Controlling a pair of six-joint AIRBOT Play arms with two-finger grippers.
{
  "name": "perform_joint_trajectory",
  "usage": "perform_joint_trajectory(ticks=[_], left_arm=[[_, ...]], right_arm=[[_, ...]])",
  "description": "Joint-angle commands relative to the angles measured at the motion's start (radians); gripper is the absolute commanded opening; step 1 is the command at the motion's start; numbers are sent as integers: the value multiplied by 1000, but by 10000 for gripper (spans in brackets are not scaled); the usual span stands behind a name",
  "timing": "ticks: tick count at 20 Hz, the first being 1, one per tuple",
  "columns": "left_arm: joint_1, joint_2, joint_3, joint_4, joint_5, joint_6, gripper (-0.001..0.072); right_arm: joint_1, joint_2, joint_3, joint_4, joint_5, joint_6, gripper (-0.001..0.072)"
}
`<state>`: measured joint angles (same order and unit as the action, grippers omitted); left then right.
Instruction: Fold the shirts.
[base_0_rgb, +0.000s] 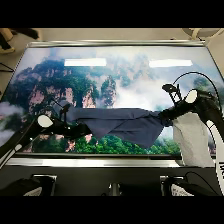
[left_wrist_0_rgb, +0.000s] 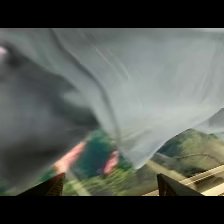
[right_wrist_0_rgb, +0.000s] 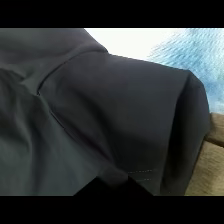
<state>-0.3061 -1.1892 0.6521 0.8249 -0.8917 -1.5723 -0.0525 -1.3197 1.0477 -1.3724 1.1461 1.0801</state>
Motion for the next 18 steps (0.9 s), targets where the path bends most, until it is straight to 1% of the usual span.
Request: perform_joint_trajectory(ticks=[1,4,6,7,8,9,10,11,12,13,14,16,17,18], left_arm=[[-108,-62,-51,-153,159,-7,708],[-158,-109,-51,-215,201,5,700],[-189,-129,-51,-216,216,3,699],[-201,-137,-51,-216,241,0,621],[-209,-140,-51,-216,275,0,481],[-211,-140,-51,-216,314,-10,381],[-208,-139,-50,-216,340,-31,227],[-200,-137,-46,-214,346,-24,67],[-182,-127,-33,-215,332,20,29],[-159,-100,-8,-214,305,92,29],[-136,-55,26,-214,285,177,29],[-89,90,142,-214,254,391,28],[-62,168,224,-211,241,459,28],[-26,250,331,-182,243,484,28]], right_arm=[[0,0,-1,0,12,-8,17],[0,0,0,0,14,-8,17],[0,0,0,0,14,-8,17],[0,0,0,0,14,-8,17],[0,0,0,0,18,-8,17],[0,0,0,0,25,-8,17],[0,1,0,0,33,-8,17],[0,6,0,0,36,-14,17],[0,16,3,0,31,-36,17],[0,35,12,-5,16,-61,16],[0,61,33,-11,5,-80,16],[0,132,124,-49,-26,-83,16],[0,170,192,-64,-48,-83,16],[0,215,278,-73,-79,-84,16]])
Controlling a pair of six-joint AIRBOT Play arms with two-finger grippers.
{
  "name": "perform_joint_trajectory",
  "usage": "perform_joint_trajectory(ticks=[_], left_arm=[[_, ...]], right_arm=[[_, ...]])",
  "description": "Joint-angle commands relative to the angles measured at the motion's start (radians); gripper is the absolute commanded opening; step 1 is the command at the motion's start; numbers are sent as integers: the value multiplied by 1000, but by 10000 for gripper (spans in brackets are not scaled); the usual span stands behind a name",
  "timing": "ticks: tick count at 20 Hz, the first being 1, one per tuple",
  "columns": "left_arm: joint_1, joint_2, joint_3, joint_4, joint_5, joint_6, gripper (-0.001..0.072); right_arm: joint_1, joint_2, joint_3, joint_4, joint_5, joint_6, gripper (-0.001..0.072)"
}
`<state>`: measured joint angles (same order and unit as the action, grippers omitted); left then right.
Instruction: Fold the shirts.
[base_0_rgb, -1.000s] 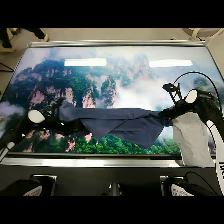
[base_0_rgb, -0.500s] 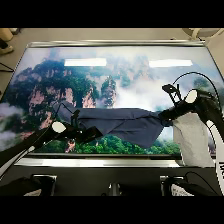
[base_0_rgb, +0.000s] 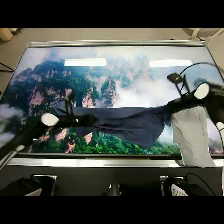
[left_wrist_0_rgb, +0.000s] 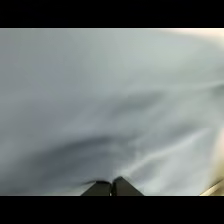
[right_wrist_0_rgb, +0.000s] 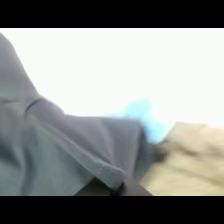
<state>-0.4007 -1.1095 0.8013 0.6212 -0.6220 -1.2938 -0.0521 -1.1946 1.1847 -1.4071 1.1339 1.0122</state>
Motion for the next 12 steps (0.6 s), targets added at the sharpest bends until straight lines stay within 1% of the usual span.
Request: perform_joint_trajectory(ticks=[1,2,4,6,7,9,12], left_arm=[[114,241,305,63,-10,199,28],[165,295,427,92,13,179,28],[294,373,681,143,41,112,28],[417,422,871,194,6,52,28],[467,440,928,203,-36,25,28],[537,480,959,203,-111,-18,29],[590,511,959,248,-186,-17,28]], right_arm=[[0,133,233,-46,-103,-15,16],[0,180,338,-48,-152,-15,16],[0,268,531,-50,-255,-14,16],[0,346,675,-48,-290,-11,15],[0,382,721,-47,-285,-11,15],[0,447,738,-44,-283,-11,15],[0,486,738,-65,-244,-11,15]])
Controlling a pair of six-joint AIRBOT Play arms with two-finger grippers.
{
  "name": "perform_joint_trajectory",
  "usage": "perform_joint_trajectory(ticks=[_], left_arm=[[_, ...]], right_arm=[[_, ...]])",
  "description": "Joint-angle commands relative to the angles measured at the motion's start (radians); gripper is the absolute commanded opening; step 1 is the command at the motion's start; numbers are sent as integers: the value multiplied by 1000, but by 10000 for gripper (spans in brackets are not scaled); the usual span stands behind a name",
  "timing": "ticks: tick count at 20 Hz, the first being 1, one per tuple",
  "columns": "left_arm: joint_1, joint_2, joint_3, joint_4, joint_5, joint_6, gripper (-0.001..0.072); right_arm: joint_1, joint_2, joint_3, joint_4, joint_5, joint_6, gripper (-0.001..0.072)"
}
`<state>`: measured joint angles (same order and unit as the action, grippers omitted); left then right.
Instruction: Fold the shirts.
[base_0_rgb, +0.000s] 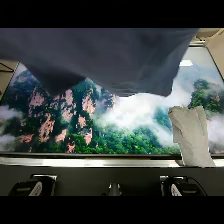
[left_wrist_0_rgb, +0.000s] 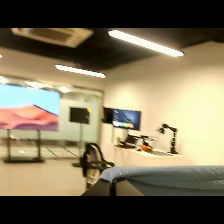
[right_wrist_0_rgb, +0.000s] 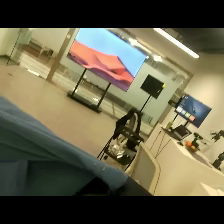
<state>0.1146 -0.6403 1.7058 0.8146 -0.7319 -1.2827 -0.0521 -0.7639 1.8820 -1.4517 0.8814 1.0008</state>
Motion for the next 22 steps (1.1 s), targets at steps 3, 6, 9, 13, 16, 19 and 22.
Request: perform_joint_trajectory(ticks=[3,6,9,13,16,19,22], left_arm=[[90,42,54,145,-141,-73,29],[90,29,53,266,-221,-77,29],[90,-6,16,316,-308,-132,29],[90,-71,-208,331,-347,-132,29],[90,-166,-401,372,-306,-132,29],[90,-306,-536,371,-194,-132,29],[90,-485,-564,358,-126,-132,30]], right_arm=[[0,42,40,-44,50,0,15],[0,-11,40,-45,55,0,15],[0,-118,40,-6,92,0,15],[0,-374,40,133,199,-6,15],[0,-634,40,211,229,-18,15],[0,-879,40,349,206,18,16],[0,-1064,40,549,190,61,16]])
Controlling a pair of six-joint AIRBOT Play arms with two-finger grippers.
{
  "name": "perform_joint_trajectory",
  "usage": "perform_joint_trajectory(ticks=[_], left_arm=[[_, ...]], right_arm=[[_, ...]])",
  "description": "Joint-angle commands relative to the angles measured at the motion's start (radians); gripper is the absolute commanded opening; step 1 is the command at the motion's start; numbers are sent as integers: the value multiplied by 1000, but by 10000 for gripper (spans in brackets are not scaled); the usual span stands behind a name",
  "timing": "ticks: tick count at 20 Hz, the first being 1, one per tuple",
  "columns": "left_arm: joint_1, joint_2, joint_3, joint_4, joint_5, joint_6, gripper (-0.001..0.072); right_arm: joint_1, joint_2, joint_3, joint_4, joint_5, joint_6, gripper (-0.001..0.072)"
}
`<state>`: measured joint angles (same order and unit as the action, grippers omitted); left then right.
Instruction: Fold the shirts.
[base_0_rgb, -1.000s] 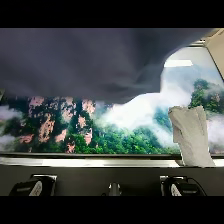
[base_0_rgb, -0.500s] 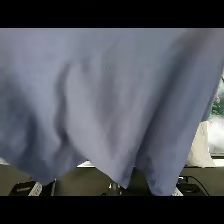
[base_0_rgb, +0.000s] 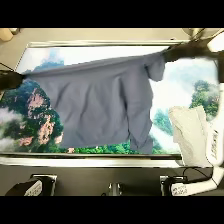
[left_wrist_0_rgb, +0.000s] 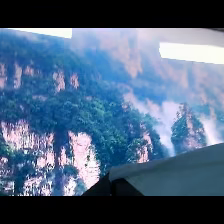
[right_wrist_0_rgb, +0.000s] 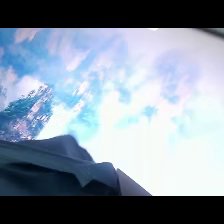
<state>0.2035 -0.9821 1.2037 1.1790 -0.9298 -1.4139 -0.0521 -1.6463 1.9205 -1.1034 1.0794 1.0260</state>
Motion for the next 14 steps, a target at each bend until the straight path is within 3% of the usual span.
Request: perform_joint_trajectory(ticks=[1,3,6,7,8,9,10,14], left_arm=[[1,-195,-62,-26,75,-1,30],[-3,-293,-62,-68,66,-1,30],[-26,-391,-62,-103,20,-1,30],[-31,-409,-62,-116,1,-1,37],[-30,-417,-59,-130,-23,-1,151],[-19,-417,-46,-129,-61,-1,389],[1,-417,-25,-129,-119,-1,543],[109,-398,-27,-102,-422,-1,518]], right_arm=[[0,-222,1,259,-5,36,16],[10,-284,1,320,3,36,16],[37,-319,1,295,18,35,19],[40,-317,2,297,18,35,80],[32,-306,2,299,24,31,232],[14,-285,2,298,53,11,366],[-10,-260,2,287,101,-24,405],[-103,-162,-2,-19,484,-42,424]])
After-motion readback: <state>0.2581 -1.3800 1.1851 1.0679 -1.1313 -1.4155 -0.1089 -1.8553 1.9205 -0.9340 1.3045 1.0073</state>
